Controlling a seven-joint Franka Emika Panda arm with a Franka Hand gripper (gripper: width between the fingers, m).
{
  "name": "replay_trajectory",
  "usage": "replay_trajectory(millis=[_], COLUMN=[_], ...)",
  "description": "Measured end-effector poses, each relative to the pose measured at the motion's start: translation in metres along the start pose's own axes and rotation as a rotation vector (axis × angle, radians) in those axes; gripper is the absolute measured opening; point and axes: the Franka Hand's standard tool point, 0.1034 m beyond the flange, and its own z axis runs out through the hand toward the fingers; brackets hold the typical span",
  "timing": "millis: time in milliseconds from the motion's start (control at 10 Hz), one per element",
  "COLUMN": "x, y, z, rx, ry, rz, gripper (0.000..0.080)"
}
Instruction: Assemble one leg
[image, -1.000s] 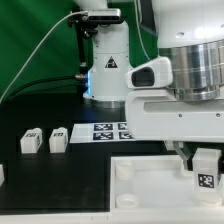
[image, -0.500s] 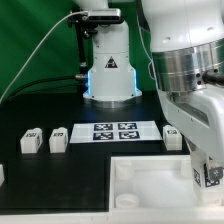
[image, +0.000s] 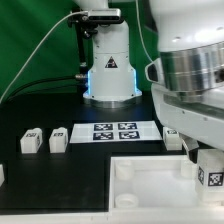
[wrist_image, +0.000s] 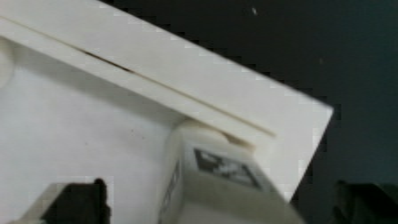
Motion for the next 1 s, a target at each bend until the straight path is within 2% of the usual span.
replay_trajectory(millis=[100,500,600,700,800,900,1000], x=[0.0037,0.0059,0.007,0.0087,0.0092,0.0092,0.0089], y=[0.0017,0.0036,0.0033,-0.0002,-0.0012,-0.0007,-0.0008], z=[-0.0021,-0.0017,-0.0027,-0.0043,-0.004,-0.0036,-0.0035], rx=[0.005,-0.002,-0.047,-0.071,-0.067,-0.068,-0.066], ry=[-0.002,-0.001,-0.003,-0.013,-0.009,-0.01,-0.009], rz=[-0.232,-0.552,-0.822,-0.998,-0.969,-0.969,-0.934], gripper=[0.0645,0.0649,0.0649,0.0649,0.0649,0.0533,0.0533])
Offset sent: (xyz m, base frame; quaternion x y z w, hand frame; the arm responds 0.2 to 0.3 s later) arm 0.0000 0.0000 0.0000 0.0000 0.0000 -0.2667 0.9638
